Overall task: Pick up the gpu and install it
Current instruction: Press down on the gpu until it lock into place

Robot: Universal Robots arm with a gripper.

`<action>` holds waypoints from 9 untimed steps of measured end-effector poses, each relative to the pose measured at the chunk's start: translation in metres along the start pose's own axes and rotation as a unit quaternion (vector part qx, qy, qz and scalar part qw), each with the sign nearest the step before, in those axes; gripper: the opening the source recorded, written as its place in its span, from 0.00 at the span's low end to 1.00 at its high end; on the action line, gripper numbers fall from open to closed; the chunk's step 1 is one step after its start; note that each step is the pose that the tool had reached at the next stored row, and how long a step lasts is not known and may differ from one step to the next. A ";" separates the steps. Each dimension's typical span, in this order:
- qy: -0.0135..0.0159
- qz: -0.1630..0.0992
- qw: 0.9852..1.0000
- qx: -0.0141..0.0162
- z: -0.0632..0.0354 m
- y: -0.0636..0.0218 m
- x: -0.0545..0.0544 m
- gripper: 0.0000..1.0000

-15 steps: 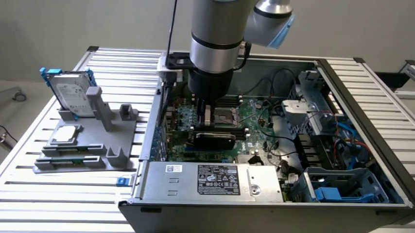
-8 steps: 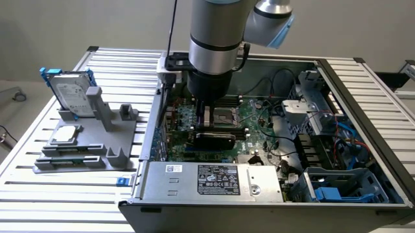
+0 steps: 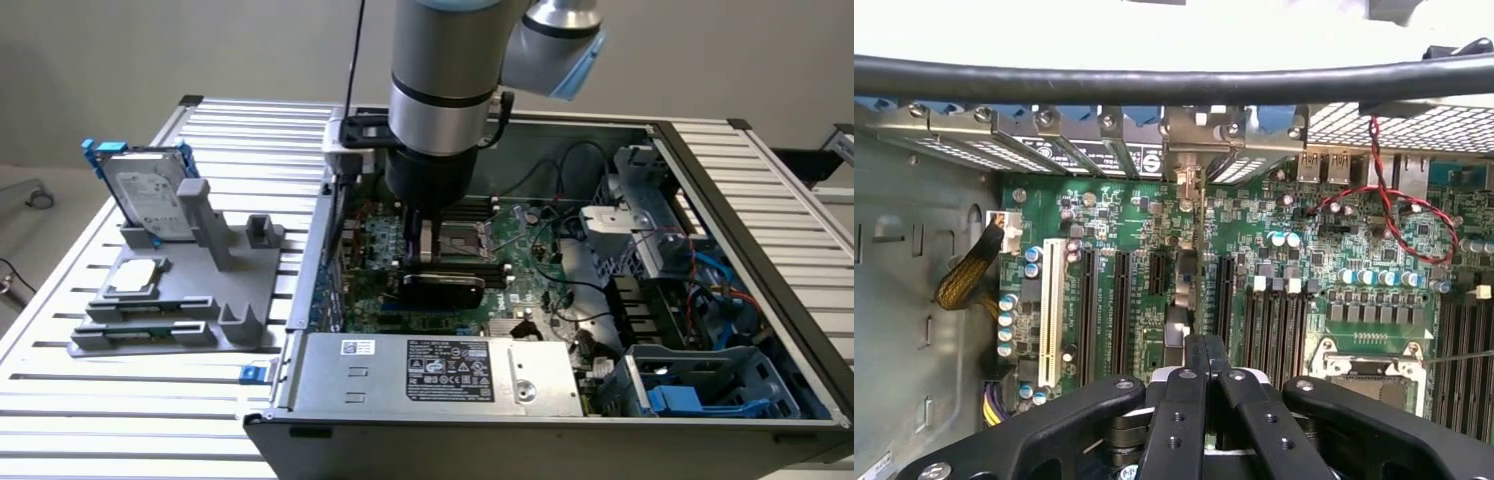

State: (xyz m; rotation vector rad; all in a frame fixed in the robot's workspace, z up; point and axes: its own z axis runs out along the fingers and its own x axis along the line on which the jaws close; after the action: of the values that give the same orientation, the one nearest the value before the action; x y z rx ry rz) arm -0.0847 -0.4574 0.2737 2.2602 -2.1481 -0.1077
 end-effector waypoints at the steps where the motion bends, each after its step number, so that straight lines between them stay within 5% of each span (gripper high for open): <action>1: 0.000 0.000 1.000 0.000 0.0002 0.0000 0.000 0.11; 9: 0.001 -0.003 1.000 0.000 0.0014 -0.0001 0.000 0.11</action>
State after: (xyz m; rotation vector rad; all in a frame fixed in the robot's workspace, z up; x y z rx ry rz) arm -0.0847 -0.4574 0.2723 2.2657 -2.1404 -0.1057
